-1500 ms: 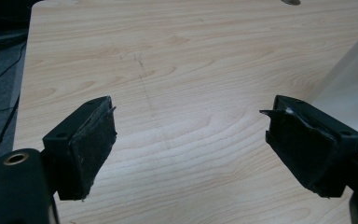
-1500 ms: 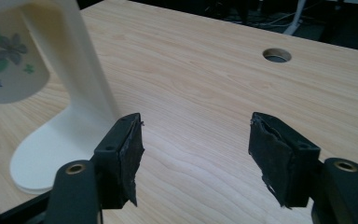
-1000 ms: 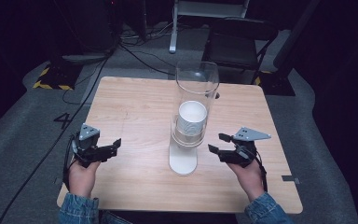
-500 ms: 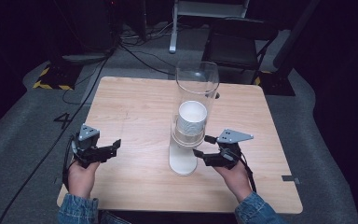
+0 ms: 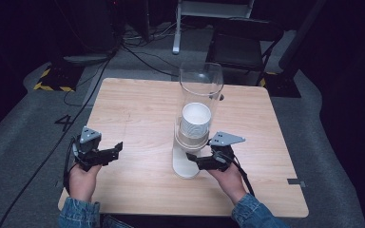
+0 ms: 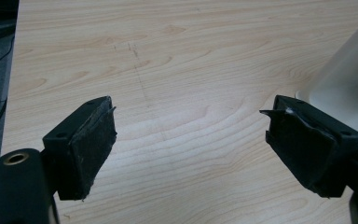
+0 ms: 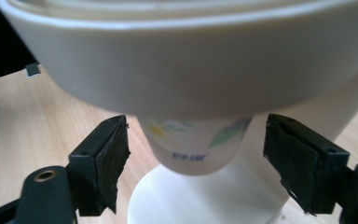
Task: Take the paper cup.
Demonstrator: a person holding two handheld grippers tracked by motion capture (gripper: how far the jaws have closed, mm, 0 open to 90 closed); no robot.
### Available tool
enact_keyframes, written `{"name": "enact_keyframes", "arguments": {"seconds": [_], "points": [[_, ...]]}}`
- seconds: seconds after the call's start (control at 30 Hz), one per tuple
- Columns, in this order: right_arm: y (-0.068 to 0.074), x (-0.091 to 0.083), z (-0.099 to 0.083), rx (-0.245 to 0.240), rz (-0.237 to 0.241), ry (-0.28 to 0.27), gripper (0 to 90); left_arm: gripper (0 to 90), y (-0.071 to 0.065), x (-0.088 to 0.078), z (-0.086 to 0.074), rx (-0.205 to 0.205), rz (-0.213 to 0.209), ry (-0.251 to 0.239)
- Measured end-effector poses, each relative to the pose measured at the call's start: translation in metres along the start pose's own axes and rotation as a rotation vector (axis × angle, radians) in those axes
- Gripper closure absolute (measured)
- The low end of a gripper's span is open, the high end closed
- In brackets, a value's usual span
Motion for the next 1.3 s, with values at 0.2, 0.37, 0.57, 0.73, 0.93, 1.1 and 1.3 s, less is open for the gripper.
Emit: {"name": "enact_keyframes", "arguments": {"seconds": [0.2,0.37,0.57,0.73,0.93,1.1,1.3], "points": [[0.004,0.009,0.002,-0.007,-0.031,-0.039,22.8,15.7,0.0,-0.001,-0.001,-0.012,0.006,-0.008],[0.007,0.016,0.001,-0.003,-0.037,-0.048,24.5,15.7,0.0,-0.001,-0.001,-0.015,0.008,-0.013],[0.008,0.019,0.0,0.017,-0.076,-0.083,30.9,15.7,0.0,0.0,-0.001,-0.018,0.007,-0.012],[0.007,0.019,-0.001,0.016,-0.071,-0.09,32.1,15.7,0.0,0.0,-0.001,-0.019,0.006,-0.012],[0.006,0.018,-0.001,-0.011,-0.081,-0.08,32.6,15.7,0.0,0.0,-0.001,-0.016,0.004,-0.008],[0.004,0.018,-0.002,-0.026,-0.076,-0.087,32.7,15.7,0.0,-0.001,-0.001,-0.016,0.005,-0.01],[0.001,0.018,-0.004,-0.051,-0.083,-0.091,32.9,15.7,0.001,-0.002,-0.001,-0.015,0.005,-0.008]]}}
Point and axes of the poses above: each handheld gripper's, and its own axes: x roughly forward along the jaws, z roughly out of its top, y roughly to its left, the point moved 1 cm from there along x, roughly forward along the jaws, and after that the axes turned 5 degrees about -x, right-handed, at the moved point
